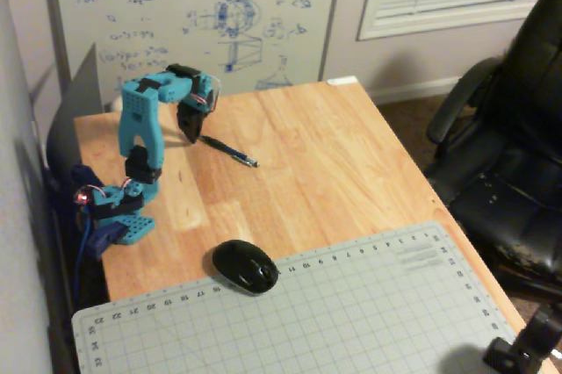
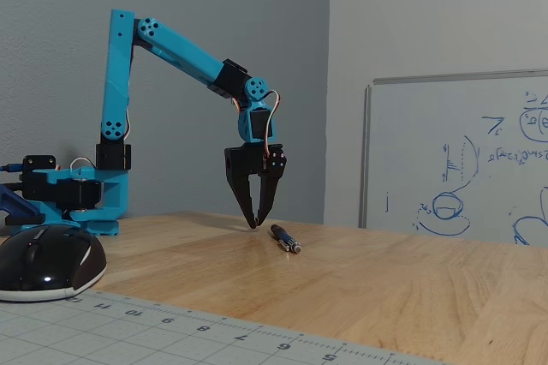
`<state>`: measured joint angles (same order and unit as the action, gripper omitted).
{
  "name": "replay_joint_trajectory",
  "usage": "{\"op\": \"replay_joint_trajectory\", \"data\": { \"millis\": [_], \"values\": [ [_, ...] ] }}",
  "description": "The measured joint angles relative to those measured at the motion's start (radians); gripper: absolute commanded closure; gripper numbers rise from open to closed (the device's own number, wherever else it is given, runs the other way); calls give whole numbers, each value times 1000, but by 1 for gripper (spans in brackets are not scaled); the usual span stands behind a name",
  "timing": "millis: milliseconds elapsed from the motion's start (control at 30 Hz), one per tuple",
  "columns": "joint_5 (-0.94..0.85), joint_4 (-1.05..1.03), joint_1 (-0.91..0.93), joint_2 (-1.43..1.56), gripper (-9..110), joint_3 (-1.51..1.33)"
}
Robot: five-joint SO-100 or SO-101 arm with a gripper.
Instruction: Touch the pen.
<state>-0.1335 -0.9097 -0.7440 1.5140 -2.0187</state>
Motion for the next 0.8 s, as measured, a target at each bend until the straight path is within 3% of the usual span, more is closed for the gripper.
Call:
{"op": "replay_joint_trajectory", "data": {
  "millis": [133, 267, 333, 567, 800],
  "values": [
    [83, -77, 80, 67, 101, -107],
    [158, -196, 511, 443, 101, -575],
    [175, -232, 624, 716, 101, -815],
    [176, -235, 678, 1690, 101, -1103],
    [184, -241, 678, 1809, 101, -1140]
  ]
}}
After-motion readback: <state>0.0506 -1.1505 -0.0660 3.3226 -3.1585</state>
